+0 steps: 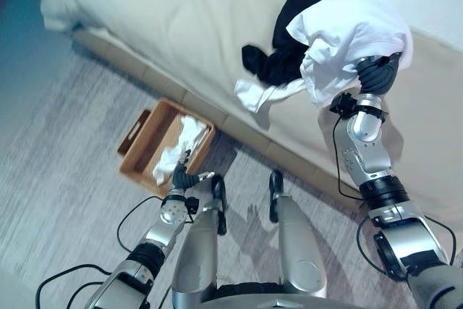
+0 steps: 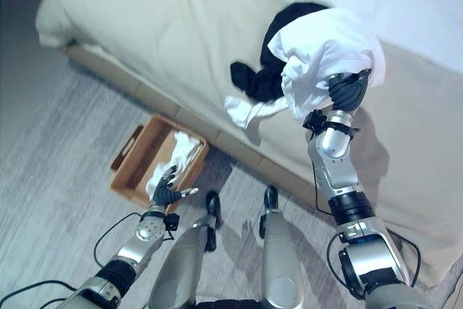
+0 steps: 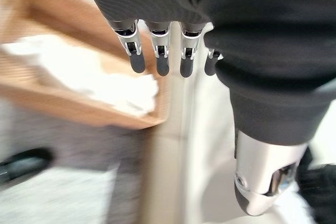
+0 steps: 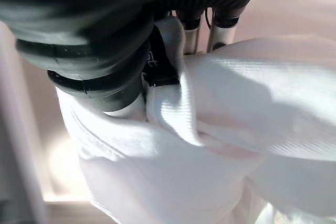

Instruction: Pick up clothes into the bucket

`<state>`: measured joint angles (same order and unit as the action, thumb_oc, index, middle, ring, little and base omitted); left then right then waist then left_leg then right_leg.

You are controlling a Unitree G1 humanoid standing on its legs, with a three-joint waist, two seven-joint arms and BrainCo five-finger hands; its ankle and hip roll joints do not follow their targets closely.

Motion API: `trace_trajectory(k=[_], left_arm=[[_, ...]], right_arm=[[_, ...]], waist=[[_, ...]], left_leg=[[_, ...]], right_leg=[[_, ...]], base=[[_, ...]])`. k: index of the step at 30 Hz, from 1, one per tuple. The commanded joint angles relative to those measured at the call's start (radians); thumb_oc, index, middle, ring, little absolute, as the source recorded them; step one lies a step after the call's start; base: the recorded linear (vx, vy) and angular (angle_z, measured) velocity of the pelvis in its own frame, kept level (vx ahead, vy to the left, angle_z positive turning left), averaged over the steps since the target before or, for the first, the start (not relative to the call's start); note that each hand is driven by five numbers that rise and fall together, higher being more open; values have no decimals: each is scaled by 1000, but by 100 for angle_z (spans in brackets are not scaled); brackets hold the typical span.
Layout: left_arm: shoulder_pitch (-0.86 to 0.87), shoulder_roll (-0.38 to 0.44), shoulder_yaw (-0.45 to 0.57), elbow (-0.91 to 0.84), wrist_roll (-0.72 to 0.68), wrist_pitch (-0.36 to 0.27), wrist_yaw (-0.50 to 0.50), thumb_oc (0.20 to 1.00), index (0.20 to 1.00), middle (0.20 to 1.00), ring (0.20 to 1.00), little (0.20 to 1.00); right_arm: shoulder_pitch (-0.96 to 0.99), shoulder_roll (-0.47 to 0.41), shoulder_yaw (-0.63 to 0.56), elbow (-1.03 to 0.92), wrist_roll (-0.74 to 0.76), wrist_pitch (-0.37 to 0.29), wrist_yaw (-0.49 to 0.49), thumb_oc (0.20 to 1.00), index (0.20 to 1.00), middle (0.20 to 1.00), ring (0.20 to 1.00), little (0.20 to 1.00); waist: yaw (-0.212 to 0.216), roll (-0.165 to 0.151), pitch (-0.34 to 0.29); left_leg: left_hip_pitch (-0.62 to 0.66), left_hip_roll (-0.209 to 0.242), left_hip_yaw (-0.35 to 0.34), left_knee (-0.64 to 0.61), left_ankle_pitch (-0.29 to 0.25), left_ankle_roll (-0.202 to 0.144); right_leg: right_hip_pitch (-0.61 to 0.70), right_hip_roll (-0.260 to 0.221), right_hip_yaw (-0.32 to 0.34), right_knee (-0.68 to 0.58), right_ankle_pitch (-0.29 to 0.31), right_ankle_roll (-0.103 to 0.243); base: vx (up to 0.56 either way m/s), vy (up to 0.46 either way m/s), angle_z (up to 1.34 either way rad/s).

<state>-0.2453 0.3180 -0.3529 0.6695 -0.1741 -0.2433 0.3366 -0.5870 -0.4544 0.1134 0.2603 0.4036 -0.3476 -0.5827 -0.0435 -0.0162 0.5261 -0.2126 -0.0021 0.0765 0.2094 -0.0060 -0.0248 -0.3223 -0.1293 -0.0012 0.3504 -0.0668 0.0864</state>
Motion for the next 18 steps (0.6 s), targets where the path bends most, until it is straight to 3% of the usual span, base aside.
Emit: trace_trajectory(k=[1,2,3,4,9,11,16,18], left_arm=[[23,32,23,-73,-24,-47,-23,1000,1000,1000,1000,1000],[14,42,40,-108,-40,-48,-36,1000,1000,1000,1000,1000],[17,43,40,-110,-41,-47,-37,1000,1000,1000,1000,1000],[5,53,51,-155,-50,-45,-57,1000,1000,1000,1000,1000],[-18,82,54,-265,-64,-35,-116,1000,1000,1000,1000,1000],[-49,115,53,-340,-69,-29,-168,1000,1000,1000,1000,1000],[-102,172,33,-433,-56,-14,-217,1000,1000,1000,1000,1000],[-164,225,7,-478,-40,-4,-256,1000,1000,1000,1000,1000]], right_arm=[[-35,-45,-46,-109,-43,-49,47,200,200,200,200,200],[10,-41,-46,-125,-17,-40,95,200,200,200,200,200],[13,-41,-46,-126,-15,-40,97,200,200,200,200,200],[67,-37,-37,-143,3,-21,153,200,200,200,200,200],[175,-78,-41,-179,-23,39,259,200,200,200,200,200],[227,-136,-54,-187,-105,88,315,200,200,200,200,200],[258,-207,-54,-197,-157,132,383,200,200,200,200,200],[246,-292,-32,-215,-246,161,439,200,200,200,200,200]], waist=[[1,-32,-111],[-1,-34,-168],[-1,-34,-168],[-6,-33,-224],[-18,-30,-314],[-22,-29,-375],[-21,-30,-433],[-20,-28,-463]], left_leg=[[-31,-22,-8,71,-71,-11],[8,-21,-6,34,-67,-12],[13,-21,-6,29,-66,-13],[56,-19,-6,-12,-59,-15],[150,-16,-11,-109,-40,-20],[203,-10,-7,-153,-36,-22],[249,-10,-6,-169,-46,-21],[271,-12,-9,-169,-54,-20]], right_leg=[[31,-21,10,-110,91,57],[73,-19,6,-147,93,62],[77,-19,5,-151,95,62],[118,-17,-5,-179,96,65],[202,-12,-38,-229,91,68],[254,-16,-57,-264,89,71],[307,-18,-70,-288,85,75],[331,-18,-71,-289,78,76]], base=[[122,-3,-21],[80,-9,-10],[183,-16,-8],[101,-8,-2],[120,-14,4],[139,-22,11],[89,-9,3],[71,4,3]])
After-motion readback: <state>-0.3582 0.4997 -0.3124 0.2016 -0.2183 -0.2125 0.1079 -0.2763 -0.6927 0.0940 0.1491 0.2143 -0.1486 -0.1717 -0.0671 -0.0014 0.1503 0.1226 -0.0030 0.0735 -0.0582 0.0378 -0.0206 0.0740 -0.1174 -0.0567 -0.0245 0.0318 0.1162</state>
